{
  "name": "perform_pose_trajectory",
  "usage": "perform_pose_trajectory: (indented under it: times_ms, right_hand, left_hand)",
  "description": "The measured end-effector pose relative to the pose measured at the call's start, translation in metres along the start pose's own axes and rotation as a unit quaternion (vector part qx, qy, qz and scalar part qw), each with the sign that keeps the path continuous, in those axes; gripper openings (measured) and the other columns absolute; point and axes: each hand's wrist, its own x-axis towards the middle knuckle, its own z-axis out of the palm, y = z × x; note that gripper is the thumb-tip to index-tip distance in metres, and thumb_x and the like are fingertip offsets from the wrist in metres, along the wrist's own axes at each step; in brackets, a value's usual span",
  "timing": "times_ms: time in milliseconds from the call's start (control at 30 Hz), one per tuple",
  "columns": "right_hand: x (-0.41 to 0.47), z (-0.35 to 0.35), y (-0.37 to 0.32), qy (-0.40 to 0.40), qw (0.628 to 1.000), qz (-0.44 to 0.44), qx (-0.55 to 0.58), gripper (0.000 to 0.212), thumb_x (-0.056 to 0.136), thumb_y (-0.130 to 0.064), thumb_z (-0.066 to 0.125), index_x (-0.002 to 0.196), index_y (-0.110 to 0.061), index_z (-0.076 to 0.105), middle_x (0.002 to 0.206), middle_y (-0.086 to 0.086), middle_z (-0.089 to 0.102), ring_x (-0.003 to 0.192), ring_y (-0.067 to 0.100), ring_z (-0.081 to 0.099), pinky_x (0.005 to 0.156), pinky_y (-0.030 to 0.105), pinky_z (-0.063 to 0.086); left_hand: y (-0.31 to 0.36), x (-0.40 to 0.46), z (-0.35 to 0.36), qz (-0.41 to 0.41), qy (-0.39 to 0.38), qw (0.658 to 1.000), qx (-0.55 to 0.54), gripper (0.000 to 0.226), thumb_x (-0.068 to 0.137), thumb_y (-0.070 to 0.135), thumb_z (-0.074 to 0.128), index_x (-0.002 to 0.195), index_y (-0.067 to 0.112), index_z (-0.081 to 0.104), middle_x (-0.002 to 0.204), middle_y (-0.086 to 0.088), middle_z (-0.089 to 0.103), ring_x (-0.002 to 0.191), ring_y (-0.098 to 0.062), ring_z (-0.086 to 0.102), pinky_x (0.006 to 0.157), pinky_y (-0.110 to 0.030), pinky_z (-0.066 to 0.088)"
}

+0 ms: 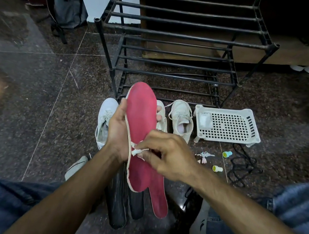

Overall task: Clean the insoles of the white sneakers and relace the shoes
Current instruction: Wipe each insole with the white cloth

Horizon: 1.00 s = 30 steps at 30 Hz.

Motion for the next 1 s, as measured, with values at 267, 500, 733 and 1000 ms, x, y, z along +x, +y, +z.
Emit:
perform_pose_trajectory:
  times_ms: [267,500,733,1000]
  right_hand:
    - [0.010,0.000,0.008,0.187,0.971,0.110,0.097,0.018,0.079,-0.024,0.076,0.095,-0.015,0.077,0.087,-0.001,0.058,0.083,0.003,0.055,0.074,0.016,0.043]
    - [0.019,-0.008,0.018,0.182,0.965,0.191,0.013,0.016,0.083,-0.034,0.073,0.092,-0.021,0.077,0.085,-0.008,0.067,0.071,0.009,0.061,0.065,0.039,0.052]
    - [-0.006,0.004,-0.005,0.032,0.999,0.011,0.039,0.013,0.085,-0.020,0.068,0.093,-0.013,0.076,0.085,-0.005,0.064,0.073,0.012,0.061,0.059,0.039,0.052]
    - [0.017,-0.013,0.006,0.128,0.982,0.069,-0.122,0.011,0.084,-0.019,0.064,0.084,-0.013,0.073,0.080,-0.003,0.061,0.063,0.022,0.059,0.052,0.038,0.050]
  left_hand:
    - [0.000,0.002,0.014,0.116,-0.032,0.989,-0.088,0.081,0.087,0.068,0.039,0.129,0.000,0.052,0.112,-0.018,0.065,0.108,-0.030,0.061,0.100,-0.044,0.046]
    - [-0.039,-0.012,0.025,0.025,-0.022,0.998,-0.050,0.051,0.088,0.046,0.047,0.100,0.004,0.072,0.099,-0.015,0.070,0.096,-0.026,0.068,0.092,-0.040,0.052]
    - [-0.011,-0.002,0.012,0.053,0.025,0.995,-0.082,0.067,0.095,0.057,0.037,0.103,-0.007,0.058,0.098,-0.018,0.070,0.106,-0.032,0.067,0.106,-0.046,0.043]
    - [-0.031,-0.008,0.021,0.012,-0.004,0.997,-0.081,0.059,0.096,0.052,0.037,0.106,0.002,0.067,0.108,-0.015,0.064,0.097,-0.026,0.065,0.091,-0.041,0.053]
